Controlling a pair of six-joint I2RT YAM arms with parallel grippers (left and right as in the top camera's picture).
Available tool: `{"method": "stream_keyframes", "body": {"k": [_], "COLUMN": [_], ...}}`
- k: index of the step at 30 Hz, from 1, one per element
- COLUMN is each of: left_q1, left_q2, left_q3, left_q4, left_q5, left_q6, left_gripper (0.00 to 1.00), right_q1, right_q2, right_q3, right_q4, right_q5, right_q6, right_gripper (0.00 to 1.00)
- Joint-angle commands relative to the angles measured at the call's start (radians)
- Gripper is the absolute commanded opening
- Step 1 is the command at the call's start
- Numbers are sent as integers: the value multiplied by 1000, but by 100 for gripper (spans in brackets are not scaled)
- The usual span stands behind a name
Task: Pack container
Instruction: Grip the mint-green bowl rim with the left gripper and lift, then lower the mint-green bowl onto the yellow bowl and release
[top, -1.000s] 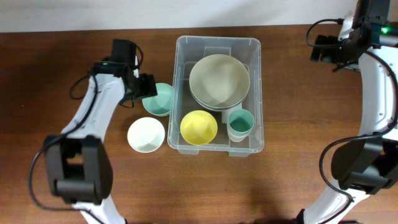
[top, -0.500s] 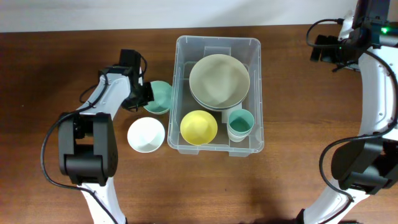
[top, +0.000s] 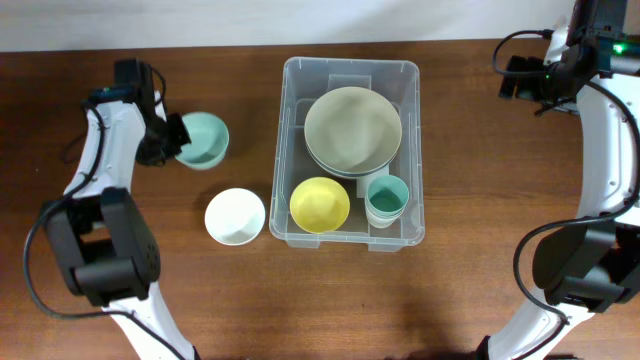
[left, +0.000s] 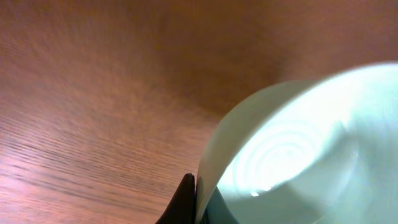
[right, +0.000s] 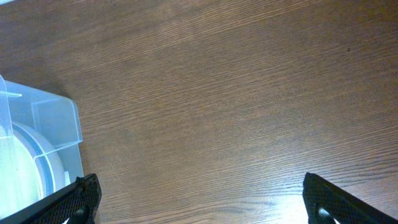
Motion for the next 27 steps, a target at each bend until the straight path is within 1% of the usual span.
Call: {"method": "stream_keyframes", "body": {"k": [1,4,6,9,13,18,21,24,27], "left_q1": [-39,-97,-167,-254,-387,-500,-541,-571,-593], "left_q2": [-186,-293,-351,-376,-365,-332,-307,-268,-226], "left_q3": [77,77,77,77,75,75,74,73,73], "left_q4": [-13,-18,-44,-89,-172,-240,-259,-279,-287], "left_q5": [80,108,107,107,106,103,98,49,51], "left_q6": [49,50,50,50,50,48,47,3,3], "left_gripper": [1,1,1,1,1,1,1,1,1], "right_q1": [-5,-5,-5,-5,-5,-5,-5,-5,-5], "right_q2": [-10,-10,-10,-10,-10,-10,-10,-10,-10], "right_q3": [9,9,9,9,9,9,9,9,9], "right_q4": [1,1,0,0,0,0,0,0,0], "right_q5": [9,8,8,9,9,8,8,8,8], "right_q6": [11,11,11,11,11,11,11,11,11], "right_gripper": [99,99,99,99,99,99,99,99,99]}}
